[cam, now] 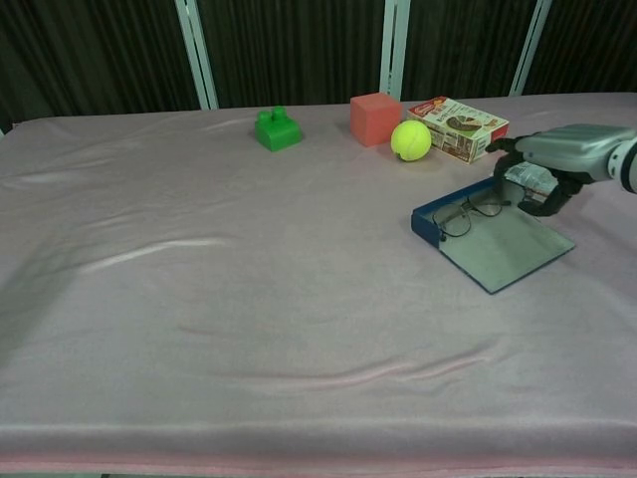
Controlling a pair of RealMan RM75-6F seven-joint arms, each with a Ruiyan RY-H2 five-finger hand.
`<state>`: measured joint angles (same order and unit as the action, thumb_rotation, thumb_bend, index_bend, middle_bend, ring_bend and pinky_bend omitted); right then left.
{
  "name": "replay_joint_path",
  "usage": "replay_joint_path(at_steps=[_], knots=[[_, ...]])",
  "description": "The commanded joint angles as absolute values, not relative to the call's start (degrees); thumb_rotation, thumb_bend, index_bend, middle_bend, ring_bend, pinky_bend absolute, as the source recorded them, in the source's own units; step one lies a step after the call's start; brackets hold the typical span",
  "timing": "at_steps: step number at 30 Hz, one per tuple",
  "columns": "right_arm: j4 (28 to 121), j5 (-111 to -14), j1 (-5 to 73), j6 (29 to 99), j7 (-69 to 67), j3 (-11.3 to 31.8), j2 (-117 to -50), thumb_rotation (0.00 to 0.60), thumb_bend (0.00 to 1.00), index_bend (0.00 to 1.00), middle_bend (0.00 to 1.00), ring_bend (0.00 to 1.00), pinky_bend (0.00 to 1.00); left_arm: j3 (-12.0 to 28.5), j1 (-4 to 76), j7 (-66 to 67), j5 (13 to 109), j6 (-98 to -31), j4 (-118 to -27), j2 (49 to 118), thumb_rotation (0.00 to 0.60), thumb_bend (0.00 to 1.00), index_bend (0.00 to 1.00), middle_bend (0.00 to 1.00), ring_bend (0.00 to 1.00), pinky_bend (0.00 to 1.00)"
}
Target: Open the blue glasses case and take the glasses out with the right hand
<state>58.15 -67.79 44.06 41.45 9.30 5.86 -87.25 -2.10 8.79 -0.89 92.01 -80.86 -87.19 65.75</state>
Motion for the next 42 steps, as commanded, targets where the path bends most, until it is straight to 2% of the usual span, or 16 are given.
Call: replay_joint_path(at_steps=[1, 13, 19, 25, 42], knots=[[58.6, -67.01, 44.91, 41.28, 10.44, 7.08, -87.81, 0.6, 0.57, 0.43, 0.09, 0.01, 0.0, -2.06, 8.7, -1.25, 91.95, -81.08, -87.16, 65.6, 0.6, 0.43, 0.0, 0.04, 0.0, 0.06], [66.85, -71.34, 42.79, 48.23, 10.41, 7.06, -84.66, 0.6, 0.57, 0.45, 0.09, 0.01, 0.0, -2.28, 8.78, -2.86, 92.34, -81.25, -87.1, 65.12, 0.6, 0.43, 0.0, 0.04, 0.0, 0.06], [61.78, -71.56, 45.29, 48.6, 15.63, 8.18, -88.98, 0.6, 0.57, 0.48, 0.09, 0.01, 0.0, -2.3, 8.69, -2.83, 92.35, -81.47, -86.94, 65.24, 0.6, 0.43, 0.0, 0.04, 0.0, 0.06], [56.37, -71.09, 47.36, 46.29, 17.42, 8.46, -92.87, 0.6, 0.47, 0.5, 0.09, 0.01, 0.0, -1.83, 8.55, -2.45, 91.89, -81.96, -86.88, 65.93, 0.6, 0.43, 0.0, 0.05, 0.0, 0.06], [48.91, -75.06, 49.91, 43.67, 13.66, 7.29, -96.56, 0.6, 0.47, 0.58, 0.09, 0.01, 0.0, -1.62, 8.93, -1.74, 91.18, -81.11, -86.66, 66.09, 0.6, 0.43, 0.0, 0.05, 0.0, 0.06]])
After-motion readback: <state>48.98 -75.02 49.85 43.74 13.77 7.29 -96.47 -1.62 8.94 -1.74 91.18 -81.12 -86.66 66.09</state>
